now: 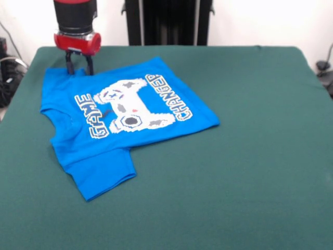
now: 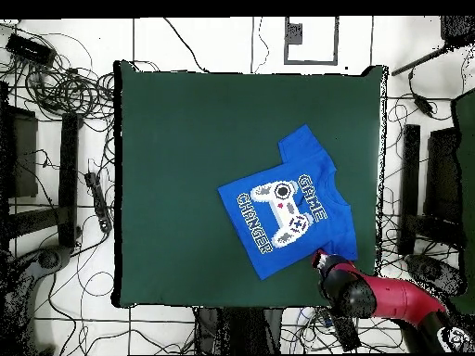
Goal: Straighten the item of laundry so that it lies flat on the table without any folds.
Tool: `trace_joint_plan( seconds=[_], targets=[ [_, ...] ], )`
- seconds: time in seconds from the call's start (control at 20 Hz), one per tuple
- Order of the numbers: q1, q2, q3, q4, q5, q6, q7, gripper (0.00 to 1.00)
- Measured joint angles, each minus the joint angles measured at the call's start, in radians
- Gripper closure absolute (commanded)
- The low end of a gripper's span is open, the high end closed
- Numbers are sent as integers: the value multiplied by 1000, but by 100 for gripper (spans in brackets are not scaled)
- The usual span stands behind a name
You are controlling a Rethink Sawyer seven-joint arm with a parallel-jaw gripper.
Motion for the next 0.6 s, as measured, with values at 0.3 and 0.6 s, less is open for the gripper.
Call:
trace_joint_plan(
  seconds=[0.3, 0.6],
  targets=[
    [-19, -3, 16, 8, -1, 0, 0, 0],
    [-17, -5, 19, 6, 2, 12, 0, 0]
  ],
)
